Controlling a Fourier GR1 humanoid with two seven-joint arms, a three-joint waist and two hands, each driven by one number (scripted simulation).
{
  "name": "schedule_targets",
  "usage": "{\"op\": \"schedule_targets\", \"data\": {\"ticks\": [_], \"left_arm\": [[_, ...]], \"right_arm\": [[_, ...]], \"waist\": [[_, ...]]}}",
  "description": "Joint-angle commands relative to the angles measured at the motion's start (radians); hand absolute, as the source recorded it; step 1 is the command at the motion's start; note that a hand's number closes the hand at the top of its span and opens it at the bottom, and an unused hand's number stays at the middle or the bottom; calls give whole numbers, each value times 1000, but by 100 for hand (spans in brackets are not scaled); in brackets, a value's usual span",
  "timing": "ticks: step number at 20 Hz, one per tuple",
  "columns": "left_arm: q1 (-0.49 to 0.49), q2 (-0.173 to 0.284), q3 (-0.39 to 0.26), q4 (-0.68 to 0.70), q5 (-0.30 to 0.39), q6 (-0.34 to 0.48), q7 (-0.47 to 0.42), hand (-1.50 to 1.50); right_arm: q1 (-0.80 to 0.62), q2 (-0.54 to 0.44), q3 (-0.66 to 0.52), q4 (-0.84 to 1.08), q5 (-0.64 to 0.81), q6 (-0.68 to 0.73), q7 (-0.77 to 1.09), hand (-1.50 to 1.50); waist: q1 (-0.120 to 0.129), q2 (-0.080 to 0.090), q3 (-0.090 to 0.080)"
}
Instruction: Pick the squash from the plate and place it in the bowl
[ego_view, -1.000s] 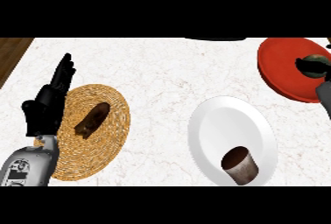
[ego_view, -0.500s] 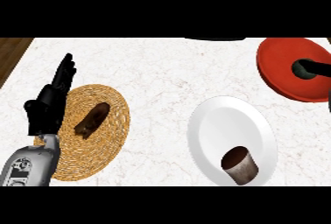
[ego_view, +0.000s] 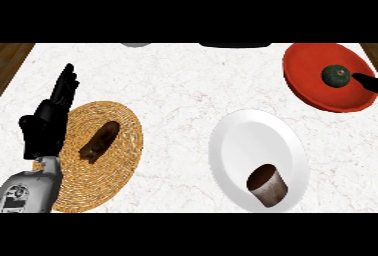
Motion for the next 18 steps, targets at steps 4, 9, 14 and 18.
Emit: {"op": "schedule_targets", "data": {"ticks": [4, 9, 14, 18], "left_arm": [[66, 2, 14, -63, 11, -16, 25, 0], [68, -4, 21, -38, -13, 0, 6, 0], [67, 0, 34, -37, 3, -45, -17, 0], [35, -4, 55, -15, 7, -47, -9, 0]], "right_arm": [[200, 58, -23, -221, -141, 190, -70, -150], [398, 205, 68, -533, -153, 216, 5, -150], [546, 220, 104, -784, -193, 234, 68, -150], [670, 282, 143, -943, -194, 229, 116, -150]], "waist": [[-26, -14, -2], [-42, -17, -4], [-19, -8, -2], [-18, -7, -2]]}}
